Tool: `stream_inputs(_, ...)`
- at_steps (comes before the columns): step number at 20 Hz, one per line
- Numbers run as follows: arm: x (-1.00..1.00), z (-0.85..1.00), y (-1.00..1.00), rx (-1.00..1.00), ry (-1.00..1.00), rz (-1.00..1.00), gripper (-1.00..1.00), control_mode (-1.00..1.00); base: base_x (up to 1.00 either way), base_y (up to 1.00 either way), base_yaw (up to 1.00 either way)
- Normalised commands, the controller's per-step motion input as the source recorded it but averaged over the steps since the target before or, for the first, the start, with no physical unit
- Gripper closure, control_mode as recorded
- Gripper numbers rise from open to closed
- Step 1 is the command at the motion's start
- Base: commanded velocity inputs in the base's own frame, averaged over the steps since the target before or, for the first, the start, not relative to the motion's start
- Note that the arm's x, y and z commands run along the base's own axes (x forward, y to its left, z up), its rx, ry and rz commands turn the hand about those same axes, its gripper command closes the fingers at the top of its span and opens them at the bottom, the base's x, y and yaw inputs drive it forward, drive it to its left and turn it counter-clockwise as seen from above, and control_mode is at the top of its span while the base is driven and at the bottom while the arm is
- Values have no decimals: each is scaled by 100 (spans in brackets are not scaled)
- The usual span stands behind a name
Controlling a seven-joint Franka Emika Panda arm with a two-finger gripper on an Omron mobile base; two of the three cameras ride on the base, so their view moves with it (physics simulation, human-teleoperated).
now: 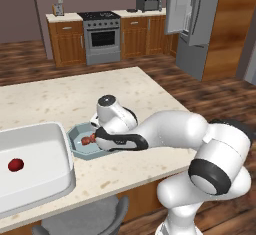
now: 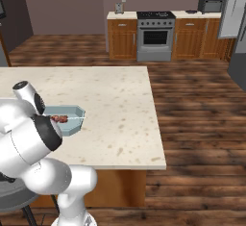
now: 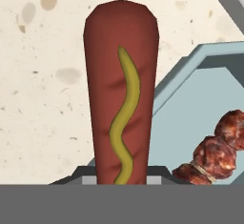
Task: Place the cold items (tomato and tangerine) from the fridge in one tupperware on the dining counter. Place the warm items (hot dog and kebab skewer) in the stove area in another tupperware.
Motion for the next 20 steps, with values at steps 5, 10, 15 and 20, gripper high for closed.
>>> stream_inputs(5, 0, -1, 24, 0, 0, -13, 100, -100, 0, 0, 0)
stream_inputs(10, 0, -3, 19, 0, 0, -15, 100, -100, 0, 0, 0)
stream_inputs(15, 0, -5, 13, 0, 6, -9, 100, -100, 0, 0, 0)
stream_inputs(20, 0, -2, 1, 0, 12, 0, 100, -100, 0, 0, 0)
